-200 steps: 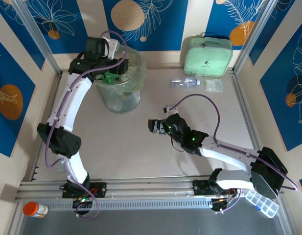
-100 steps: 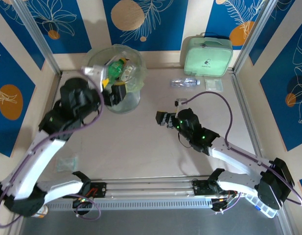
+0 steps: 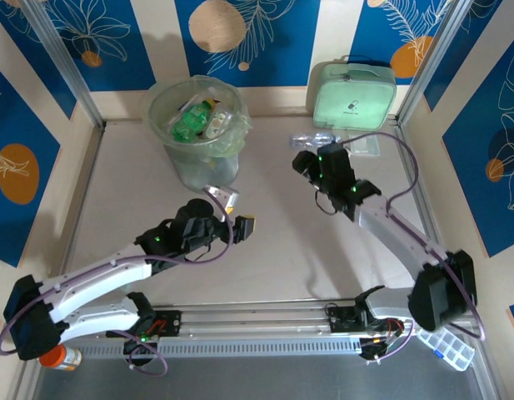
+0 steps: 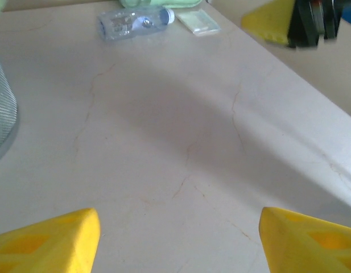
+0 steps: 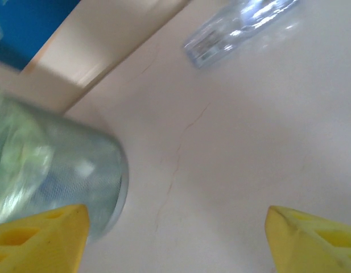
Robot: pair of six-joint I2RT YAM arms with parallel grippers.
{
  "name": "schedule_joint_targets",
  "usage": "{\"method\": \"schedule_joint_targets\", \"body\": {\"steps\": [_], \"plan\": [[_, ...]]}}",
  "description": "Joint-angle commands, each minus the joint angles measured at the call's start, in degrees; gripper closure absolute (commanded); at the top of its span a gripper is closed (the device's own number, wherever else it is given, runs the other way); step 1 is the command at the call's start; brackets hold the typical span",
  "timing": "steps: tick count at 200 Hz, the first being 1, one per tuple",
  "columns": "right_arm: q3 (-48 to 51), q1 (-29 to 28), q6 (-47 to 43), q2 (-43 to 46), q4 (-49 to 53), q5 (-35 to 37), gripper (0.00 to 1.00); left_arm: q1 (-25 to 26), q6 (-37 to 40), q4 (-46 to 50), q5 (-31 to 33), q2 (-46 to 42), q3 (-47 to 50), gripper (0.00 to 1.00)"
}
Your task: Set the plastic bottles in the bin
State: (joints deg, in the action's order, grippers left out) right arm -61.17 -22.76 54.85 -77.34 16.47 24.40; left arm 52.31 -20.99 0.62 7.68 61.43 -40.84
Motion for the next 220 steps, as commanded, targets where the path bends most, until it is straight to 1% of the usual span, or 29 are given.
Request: {"method": "schedule_joint_targets", "body": {"steps": [1, 9, 18, 32, 53, 73, 107, 130, 146, 179, 220], "plan": [[-10.4, 5.3, 8.3, -10.3, 9.3, -1.5, 0.19, 0.4, -0.8, -11.1, -0.3, 6.1, 2.5, 0.28], [-14.3, 6.8, 9.3, -14.5, 10.8, -3.0, 0.19, 0.6, -1.0, -11.5, -1.2, 8.2, 1.8, 0.29], [-18.4, 8.5, 9.9, -19.0, 11.5, -5.3, 0.19, 1.4, -1.0, -12.0, -0.6, 9.7, 1.5, 0.29], [-25.1, 10.3, 11.0, -26.0, 13.8, -7.2, 0.18, 2.0, -1.8, -16.0, -0.1, 10.8, 3.4, 0.28], [-35.3, 12.8, 14.0, -35.7, 19.2, -10.1, 0.15, 2.2, -2.9, -18.3, -0.3, 11.2, 4.6, 0.28], [-41.0, 15.1, 18.2, -42.3, 21.3, -13.9, 0.14, 2.2, -2.5, -19.0, 0.0, 9.5, 5.4, 0.28], [-46.6, 17.2, 22.7, -49.0, 19.8, -18.4, 0.14, 2.4, -2.5, -21.6, 1.4, 6.5, 8.0, 0.28], [-51.5, 17.7, 24.3, -53.1, 21.4, -18.9, 0.12, 2.4, -2.2, -20.4, 0.8, 6.4, 7.3, 0.28], [-55.3, 18.0, 25.8, -56.0, 23.5, -18.9, 0.11, 2.4, -1.9, -19.6, 1.5, 5.8, 7.2, 0.29], [-61.7, 18.5, 26.8, -60.8, 24.4, -20.4, 0.1, 2.5, -1.5, -19.3, 2.0, 4.4, 7.5, 0.29], [-75.7, 18.8, 30.3, -68.6, 35.0, -19.5, 0.08, 2.5, -1.2, -19.3, 2.3, 4.9, 7.3, 0.29]]}}
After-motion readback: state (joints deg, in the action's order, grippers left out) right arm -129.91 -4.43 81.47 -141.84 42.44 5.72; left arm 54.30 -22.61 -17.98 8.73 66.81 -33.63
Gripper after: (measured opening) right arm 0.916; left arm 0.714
